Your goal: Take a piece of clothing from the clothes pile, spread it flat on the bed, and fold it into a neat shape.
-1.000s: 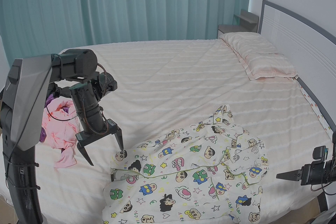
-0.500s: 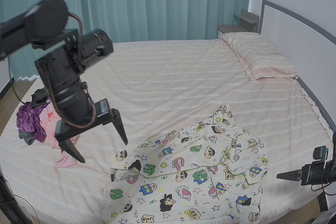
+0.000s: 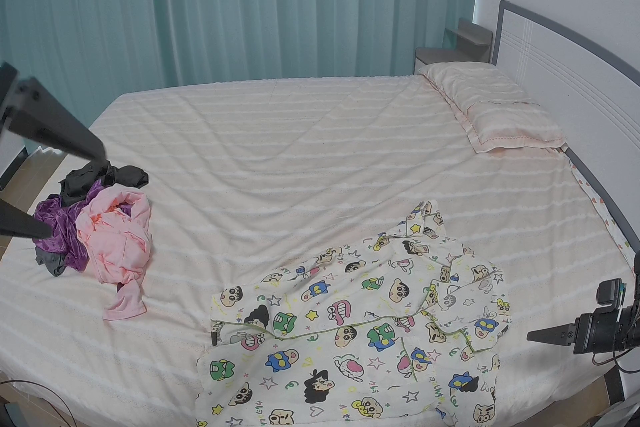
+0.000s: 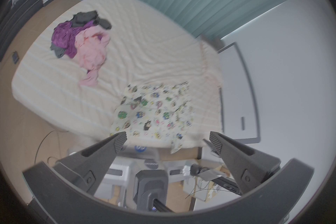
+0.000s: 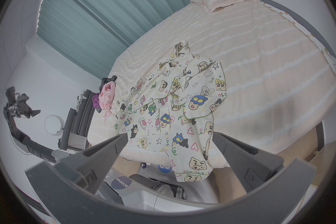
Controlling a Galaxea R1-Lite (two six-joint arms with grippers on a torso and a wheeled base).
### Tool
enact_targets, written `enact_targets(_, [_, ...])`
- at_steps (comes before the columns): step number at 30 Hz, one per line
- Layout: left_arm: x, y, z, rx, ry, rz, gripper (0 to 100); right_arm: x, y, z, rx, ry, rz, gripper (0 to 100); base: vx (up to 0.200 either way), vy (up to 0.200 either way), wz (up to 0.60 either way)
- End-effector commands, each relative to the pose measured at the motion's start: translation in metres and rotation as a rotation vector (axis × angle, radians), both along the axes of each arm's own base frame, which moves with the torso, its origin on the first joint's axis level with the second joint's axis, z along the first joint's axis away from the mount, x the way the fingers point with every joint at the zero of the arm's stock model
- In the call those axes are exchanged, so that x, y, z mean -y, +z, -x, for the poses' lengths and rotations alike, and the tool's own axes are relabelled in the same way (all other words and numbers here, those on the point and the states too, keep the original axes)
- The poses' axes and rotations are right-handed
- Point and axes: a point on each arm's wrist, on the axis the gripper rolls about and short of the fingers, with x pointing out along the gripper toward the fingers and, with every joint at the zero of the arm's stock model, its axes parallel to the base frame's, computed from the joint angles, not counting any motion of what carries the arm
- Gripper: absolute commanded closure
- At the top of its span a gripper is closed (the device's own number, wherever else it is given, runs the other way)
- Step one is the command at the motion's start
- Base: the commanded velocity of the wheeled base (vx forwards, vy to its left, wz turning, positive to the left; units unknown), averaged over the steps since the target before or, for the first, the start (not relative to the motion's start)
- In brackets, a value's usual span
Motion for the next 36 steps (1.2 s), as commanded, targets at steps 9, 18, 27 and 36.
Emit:
enact_targets(9, [-0.018,-0.206,0.02,0.186,0.187,0.024,0,0.004,-0.004,-0.011,0.007,-0.02,0.001,0,0.0,0.0,0.0])
enact_targets(18, [0.001,-0.242,-0.011,0.176,0.327,0.068,0,0.01,-0.001,-0.039,0.056,-0.109,-0.066,0,0.0,0.0,0.0])
enact_targets(27, [0.012,-0.249,-0.027,0.138,0.349,0.073,0,0.008,0.002,-0.096,0.099,-0.157,-0.152,0,0.0,0.0,0.0])
enact_targets(36, [0.014,-0.241,-0.027,0.147,0.365,0.171,0,-0.03,-0.001,-0.174,0.063,-0.246,-0.292,0,0.0,0.0,0.0])
